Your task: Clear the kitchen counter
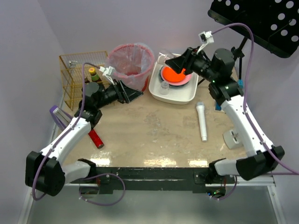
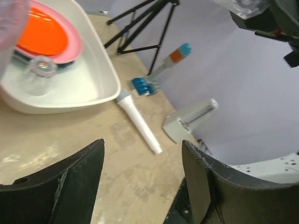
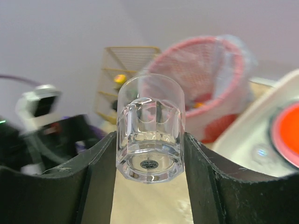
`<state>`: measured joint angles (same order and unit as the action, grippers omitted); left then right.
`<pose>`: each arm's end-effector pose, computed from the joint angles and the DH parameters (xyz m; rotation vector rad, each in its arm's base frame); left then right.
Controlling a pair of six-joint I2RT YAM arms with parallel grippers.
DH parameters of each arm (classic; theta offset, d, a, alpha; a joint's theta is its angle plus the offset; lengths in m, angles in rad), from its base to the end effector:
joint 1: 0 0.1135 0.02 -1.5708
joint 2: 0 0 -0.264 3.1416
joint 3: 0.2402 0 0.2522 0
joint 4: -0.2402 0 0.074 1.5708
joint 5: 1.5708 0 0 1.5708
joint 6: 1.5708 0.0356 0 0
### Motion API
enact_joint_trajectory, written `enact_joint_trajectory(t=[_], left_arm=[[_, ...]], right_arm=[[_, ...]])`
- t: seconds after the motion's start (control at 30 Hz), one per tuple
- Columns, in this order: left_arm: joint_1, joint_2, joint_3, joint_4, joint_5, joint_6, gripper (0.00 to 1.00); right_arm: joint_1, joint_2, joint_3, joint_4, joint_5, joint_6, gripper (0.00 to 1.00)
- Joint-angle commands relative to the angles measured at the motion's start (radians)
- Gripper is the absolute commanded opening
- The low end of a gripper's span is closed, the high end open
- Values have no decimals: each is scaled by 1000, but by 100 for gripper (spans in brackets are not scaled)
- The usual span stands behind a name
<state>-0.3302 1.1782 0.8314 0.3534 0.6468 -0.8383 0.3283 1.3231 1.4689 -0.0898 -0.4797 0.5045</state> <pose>0.2505 -0.1085 0.3313 0.1250 1.7491 -1.3871 0.2733 0.1105 0.4703 -0.2647 1.5897 1.0164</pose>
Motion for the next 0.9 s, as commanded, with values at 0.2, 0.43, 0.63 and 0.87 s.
enact_joint_trajectory(t=[0.2,0.43,0.63,0.87], left_arm=[[2,-114,74,-442,-237,335,72],[0,-106,74,-445,-234,344,72],[0,-88,87,-453,-220,351,72],[0,-78,86,-458,-211,357,72]], right_arm=[[-3,396,338,-476,519,-268,0],[-3,567,458,-625,644,-316,0],[-3,654,498,-708,708,-328,0],[-3,705,478,-742,670,-347,0]])
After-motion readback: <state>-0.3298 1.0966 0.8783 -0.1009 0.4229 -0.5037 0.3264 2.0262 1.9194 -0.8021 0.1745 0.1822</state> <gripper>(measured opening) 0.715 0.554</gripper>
